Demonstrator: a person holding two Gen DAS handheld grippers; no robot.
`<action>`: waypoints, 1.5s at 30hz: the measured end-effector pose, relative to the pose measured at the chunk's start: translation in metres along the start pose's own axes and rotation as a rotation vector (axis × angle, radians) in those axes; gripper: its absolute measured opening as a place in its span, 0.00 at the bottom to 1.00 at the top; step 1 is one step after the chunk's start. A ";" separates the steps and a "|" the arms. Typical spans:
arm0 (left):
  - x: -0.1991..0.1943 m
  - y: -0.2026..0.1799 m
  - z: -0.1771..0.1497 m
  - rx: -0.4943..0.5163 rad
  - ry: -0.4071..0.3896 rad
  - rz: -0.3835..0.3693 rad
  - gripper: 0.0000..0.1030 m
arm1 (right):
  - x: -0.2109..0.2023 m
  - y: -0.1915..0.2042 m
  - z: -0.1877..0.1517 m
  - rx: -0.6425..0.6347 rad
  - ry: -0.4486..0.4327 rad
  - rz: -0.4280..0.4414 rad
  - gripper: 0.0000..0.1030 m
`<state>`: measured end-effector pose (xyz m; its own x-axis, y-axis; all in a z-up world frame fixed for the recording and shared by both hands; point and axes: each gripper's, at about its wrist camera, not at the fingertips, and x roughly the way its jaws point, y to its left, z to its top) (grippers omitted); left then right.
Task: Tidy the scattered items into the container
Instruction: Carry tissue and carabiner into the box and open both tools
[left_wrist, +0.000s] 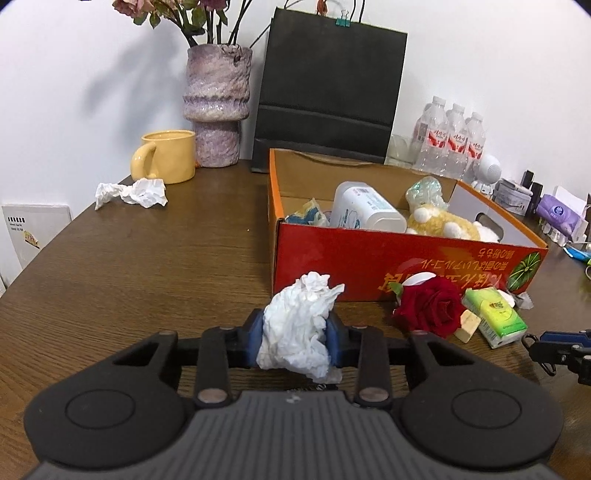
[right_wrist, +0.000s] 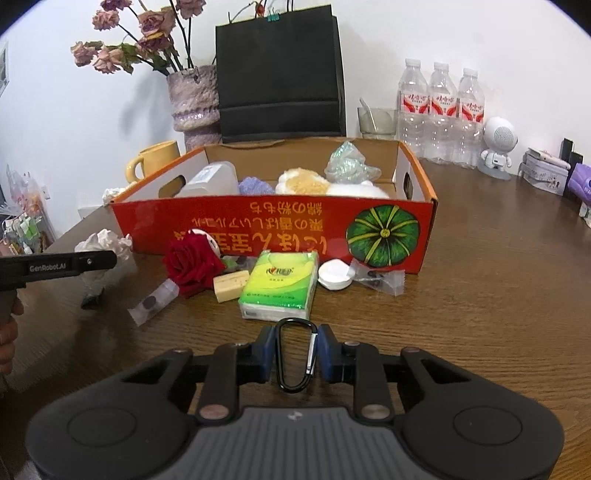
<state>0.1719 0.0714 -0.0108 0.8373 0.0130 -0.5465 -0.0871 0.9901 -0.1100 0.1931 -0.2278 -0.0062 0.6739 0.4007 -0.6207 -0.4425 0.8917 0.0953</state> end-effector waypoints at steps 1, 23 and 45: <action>-0.003 0.000 0.000 -0.002 -0.006 -0.002 0.33 | -0.002 0.000 0.001 -0.002 -0.007 -0.002 0.23; 0.036 -0.022 0.112 -0.077 -0.216 -0.097 0.33 | 0.041 -0.030 0.134 0.065 -0.206 -0.005 0.23; 0.108 -0.033 0.111 -0.018 -0.076 -0.073 1.00 | 0.129 -0.043 0.156 0.060 -0.056 0.006 0.89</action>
<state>0.3250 0.0557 0.0263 0.8804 -0.0476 -0.4718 -0.0337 0.9861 -0.1624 0.3914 -0.1811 0.0310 0.7043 0.4156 -0.5755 -0.4116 0.8996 0.1459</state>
